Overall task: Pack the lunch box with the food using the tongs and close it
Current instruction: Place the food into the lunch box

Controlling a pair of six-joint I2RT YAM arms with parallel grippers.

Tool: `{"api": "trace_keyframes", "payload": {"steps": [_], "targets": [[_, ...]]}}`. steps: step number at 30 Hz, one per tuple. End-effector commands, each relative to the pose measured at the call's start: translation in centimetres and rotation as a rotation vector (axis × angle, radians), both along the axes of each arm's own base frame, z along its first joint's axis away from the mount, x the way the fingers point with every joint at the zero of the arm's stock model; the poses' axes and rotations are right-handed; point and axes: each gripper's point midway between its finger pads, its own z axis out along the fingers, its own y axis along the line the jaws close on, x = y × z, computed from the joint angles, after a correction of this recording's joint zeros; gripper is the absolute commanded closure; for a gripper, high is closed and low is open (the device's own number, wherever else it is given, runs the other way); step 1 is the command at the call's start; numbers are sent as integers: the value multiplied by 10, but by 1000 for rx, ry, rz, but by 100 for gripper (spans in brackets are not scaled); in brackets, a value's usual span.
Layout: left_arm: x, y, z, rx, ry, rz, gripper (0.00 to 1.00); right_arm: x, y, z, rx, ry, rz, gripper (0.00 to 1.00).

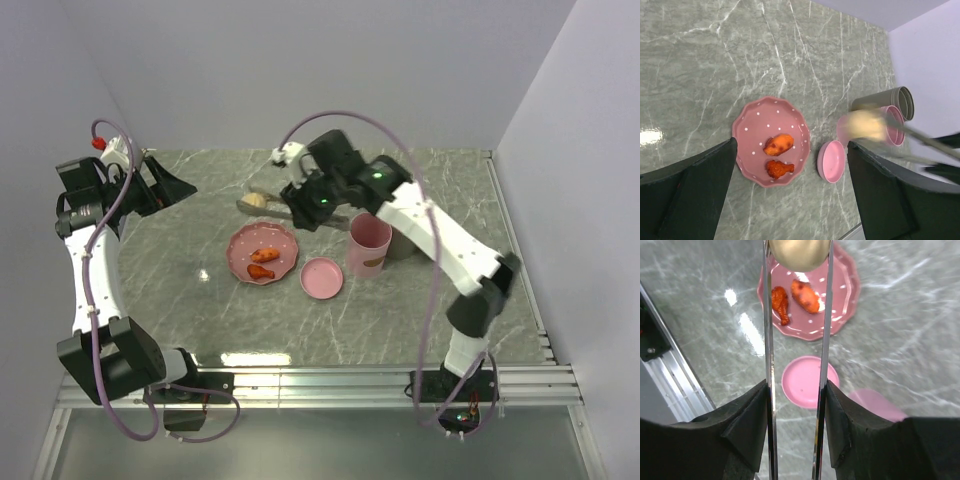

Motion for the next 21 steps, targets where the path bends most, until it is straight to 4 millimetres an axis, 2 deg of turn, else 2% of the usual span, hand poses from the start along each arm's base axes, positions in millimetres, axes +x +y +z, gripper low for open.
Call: {"api": "trace_keyframes", "payload": {"steps": [1,2,3,4,5,6,7,8,9,10,11,13,14,15,16,17,19,21], "targets": [[1,0,17,25,-52,-33,3,-7,-37,60,105,-122,-32,49],[1,-1,19,26,-57,-36,3,-4,-49,65,112,-133,-55,49],[1,-1,22,27,-63,-39,3,-7,-57,61,106,-130,-63,49],[1,-1,23,27,-65,-38,3,-13,-69,74,132,-153,-72,48],[1,-1,24,28,-68,-39,3,-15,-77,68,124,-145,-82,49],[2,-1,27,31,-73,-40,3,-13,-90,70,126,-157,-108,48],[2,0,27,35,-76,-38,3,-18,-102,79,144,-184,-125,48],[3,0,28,37,-76,-39,3,-20,-110,79,145,-188,-137,48],[3,1,28,37,-77,-39,3,-21,-118,68,124,-171,-153,48],[4,0,29,37,-79,-42,3,-23,-133,74,134,-192,-183,48],[4,0,28,31,-74,-44,3,-25,-140,63,116,-177,-197,48],[5,0,26,25,-74,-42,4,-28,-162,64,117,-194,-245,48],[6,-1,23,21,-68,-44,4,-32,-166,53,122,-159,-248,48],[6,-1,23,15,-66,-43,5,-38,-173,55,142,-163,-256,48],[6,-1,21,13,-63,-45,5,-35,-184,52,143,-158,-293,48],[6,-1,21,14,-64,-47,5,-38,-189,41,128,-136,-306,48],[5,-2,21,13,-63,-53,5,-39,-206,35,118,-139,-355,49],[5,-3,23,19,-72,-60,5,-44,-214,23,109,-128,-373,49]]}}
